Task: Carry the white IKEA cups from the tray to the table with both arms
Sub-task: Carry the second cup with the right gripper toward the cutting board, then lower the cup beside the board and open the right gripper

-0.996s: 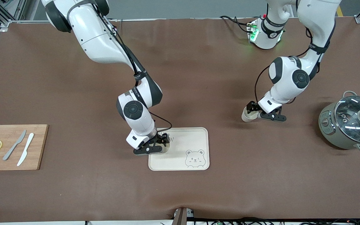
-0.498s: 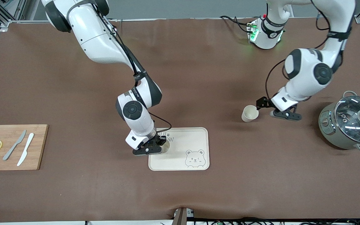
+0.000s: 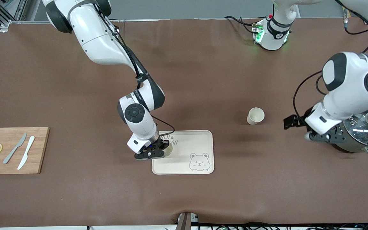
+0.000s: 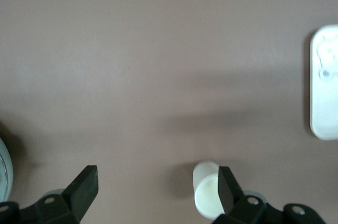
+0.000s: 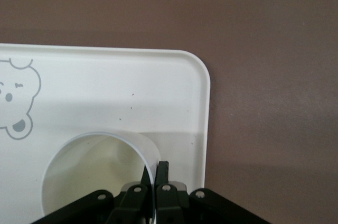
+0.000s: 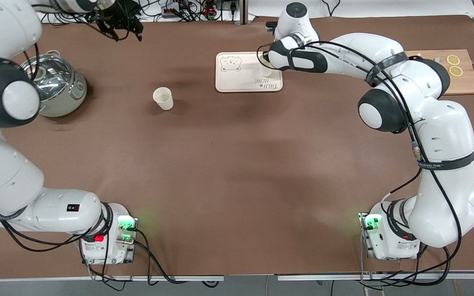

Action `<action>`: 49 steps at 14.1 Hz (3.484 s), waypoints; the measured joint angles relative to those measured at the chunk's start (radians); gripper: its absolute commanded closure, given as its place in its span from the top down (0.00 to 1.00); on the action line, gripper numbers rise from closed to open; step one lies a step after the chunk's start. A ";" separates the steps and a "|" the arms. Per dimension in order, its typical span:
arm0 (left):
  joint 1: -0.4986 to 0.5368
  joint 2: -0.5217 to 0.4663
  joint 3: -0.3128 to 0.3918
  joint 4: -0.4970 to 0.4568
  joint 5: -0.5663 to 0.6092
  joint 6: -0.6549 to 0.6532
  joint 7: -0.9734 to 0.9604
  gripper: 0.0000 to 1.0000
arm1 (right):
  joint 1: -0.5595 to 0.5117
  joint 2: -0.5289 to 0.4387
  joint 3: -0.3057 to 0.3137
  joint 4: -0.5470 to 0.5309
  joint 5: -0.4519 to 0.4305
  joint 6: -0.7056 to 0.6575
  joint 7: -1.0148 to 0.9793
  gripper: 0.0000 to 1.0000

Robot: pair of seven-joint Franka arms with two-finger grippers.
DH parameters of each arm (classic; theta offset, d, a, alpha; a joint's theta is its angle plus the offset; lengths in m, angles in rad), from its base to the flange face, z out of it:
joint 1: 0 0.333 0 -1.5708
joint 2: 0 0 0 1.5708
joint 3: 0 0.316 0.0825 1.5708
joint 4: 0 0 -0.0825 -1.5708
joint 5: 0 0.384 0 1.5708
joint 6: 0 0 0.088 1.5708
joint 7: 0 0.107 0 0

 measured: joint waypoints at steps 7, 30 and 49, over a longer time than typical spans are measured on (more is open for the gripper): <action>-0.002 0.070 -0.004 0.365 0.003 -0.356 -0.011 1.00 | -0.078 -0.240 -0.012 0.107 0.001 -0.523 -0.094 0.00; -0.090 -0.154 0.120 0.409 -0.014 -0.659 0.079 1.00 | -0.581 -0.318 -0.013 -0.374 0.136 -0.103 -0.823 0.00; -0.050 -0.327 0.100 -0.007 -0.031 -0.306 0.177 1.00 | -0.581 -0.221 0.000 -0.382 0.177 -0.010 -0.825 0.90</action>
